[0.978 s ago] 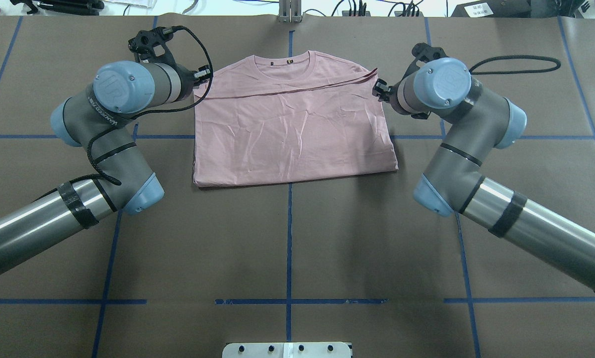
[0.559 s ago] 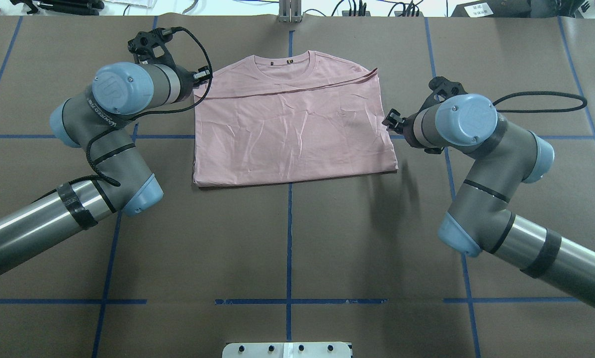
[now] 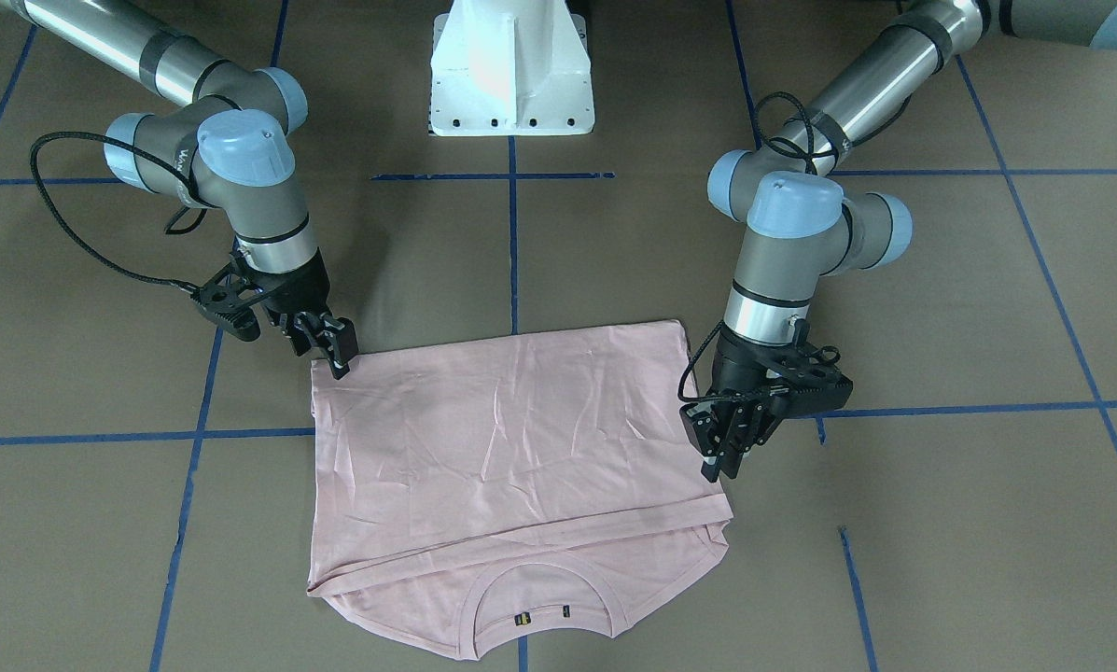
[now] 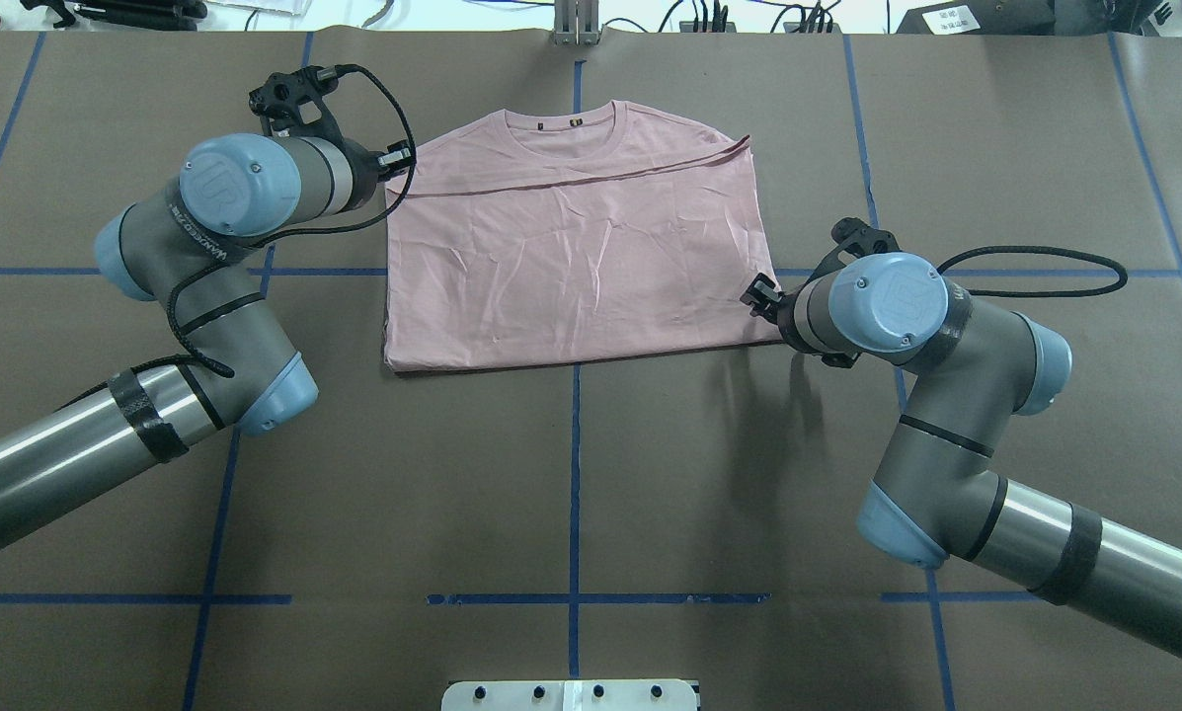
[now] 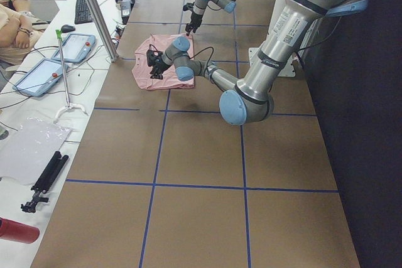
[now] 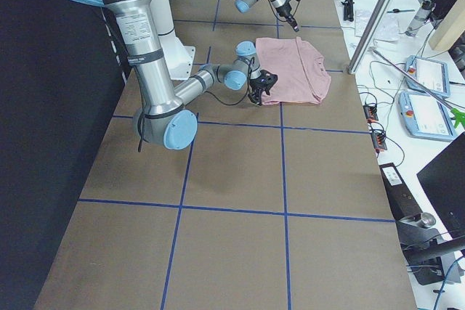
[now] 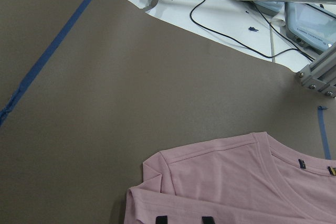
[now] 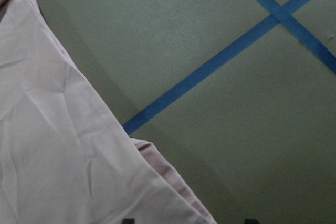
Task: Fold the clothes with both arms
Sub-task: 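Move the right gripper down to the folded shirt's side edge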
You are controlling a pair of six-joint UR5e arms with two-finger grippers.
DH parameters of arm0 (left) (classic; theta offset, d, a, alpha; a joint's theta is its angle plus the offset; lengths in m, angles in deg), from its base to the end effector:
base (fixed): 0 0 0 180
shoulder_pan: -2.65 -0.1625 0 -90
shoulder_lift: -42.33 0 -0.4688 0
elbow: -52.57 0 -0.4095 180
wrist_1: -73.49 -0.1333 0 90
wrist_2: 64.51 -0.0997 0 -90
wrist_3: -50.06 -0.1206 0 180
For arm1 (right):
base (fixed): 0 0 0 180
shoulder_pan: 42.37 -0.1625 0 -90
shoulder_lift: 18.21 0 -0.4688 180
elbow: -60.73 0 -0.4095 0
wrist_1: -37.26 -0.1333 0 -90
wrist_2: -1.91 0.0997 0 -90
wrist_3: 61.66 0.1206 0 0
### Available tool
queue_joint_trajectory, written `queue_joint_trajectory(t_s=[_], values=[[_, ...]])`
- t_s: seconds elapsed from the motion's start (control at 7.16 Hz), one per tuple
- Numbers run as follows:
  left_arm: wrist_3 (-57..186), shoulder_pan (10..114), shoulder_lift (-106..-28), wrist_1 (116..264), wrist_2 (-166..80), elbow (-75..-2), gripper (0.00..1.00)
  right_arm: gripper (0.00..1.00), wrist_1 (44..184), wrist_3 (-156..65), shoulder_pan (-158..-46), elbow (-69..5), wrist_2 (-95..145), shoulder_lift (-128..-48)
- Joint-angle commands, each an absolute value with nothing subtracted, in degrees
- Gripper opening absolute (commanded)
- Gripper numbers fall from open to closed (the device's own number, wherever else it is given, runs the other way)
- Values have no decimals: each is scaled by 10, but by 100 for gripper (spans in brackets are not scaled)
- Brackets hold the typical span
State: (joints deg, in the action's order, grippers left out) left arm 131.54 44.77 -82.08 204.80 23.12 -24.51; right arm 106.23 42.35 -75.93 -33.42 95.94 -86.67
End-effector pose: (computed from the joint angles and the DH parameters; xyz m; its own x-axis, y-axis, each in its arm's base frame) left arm 0.4997 -0.6383 0.3657 0.4386 -0.1970 -0.8768 0.6395 0.7540 0.1505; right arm -0.5119 -0.4894 0.4309 0.4311 0.5758 0.6947 -0.6320 0.7422 -0.2230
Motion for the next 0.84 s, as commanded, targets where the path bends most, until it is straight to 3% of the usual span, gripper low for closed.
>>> queue_joint_trajectory(t_s=[0.0,0.28,0.42,0.7], values=[[1315,447,-820,2048,231,-245,34,71,1063,424,-759,-329,948,-866],[1313,447,-819,2048,231,-245,34,34,1063,424,-759,-321,945,-861],[1313,447,-819,2048,231,-245,34,0,1063,423,-759,-321,945,-861],[1313,447,-812,2049,231,-248,34,0,1063,421,-759,-324,945,-856]])
